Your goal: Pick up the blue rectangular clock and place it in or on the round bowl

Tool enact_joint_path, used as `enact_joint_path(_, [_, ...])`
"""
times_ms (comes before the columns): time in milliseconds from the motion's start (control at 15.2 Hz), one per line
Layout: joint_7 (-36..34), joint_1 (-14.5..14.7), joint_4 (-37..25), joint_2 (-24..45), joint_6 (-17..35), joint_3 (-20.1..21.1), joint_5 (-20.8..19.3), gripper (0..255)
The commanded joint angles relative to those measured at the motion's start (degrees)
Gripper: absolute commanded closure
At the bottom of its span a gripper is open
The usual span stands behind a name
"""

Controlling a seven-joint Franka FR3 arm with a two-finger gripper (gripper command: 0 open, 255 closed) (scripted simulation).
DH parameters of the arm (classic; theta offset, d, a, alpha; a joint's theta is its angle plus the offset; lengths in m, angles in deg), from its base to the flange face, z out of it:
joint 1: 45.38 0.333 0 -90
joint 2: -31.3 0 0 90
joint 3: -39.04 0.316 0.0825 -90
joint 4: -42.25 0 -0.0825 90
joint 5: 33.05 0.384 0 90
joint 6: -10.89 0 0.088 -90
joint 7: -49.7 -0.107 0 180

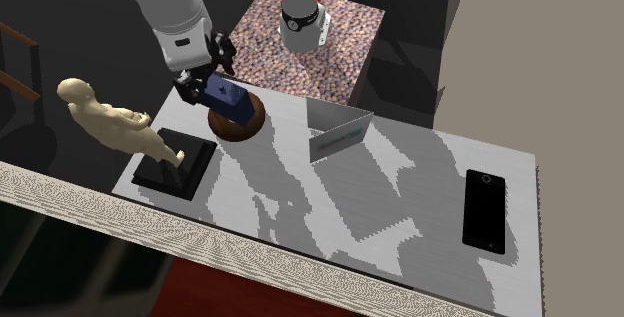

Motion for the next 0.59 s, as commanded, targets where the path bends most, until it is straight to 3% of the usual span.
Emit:
enact_joint_path(0, [-0.2,0.0,-2.3,-1.4,-3.8,0.2,0.0,0])
enact_joint_path(528, [-0.2,0.0,-3.4,-2.0,-5.4,0.2,-0.1,0])
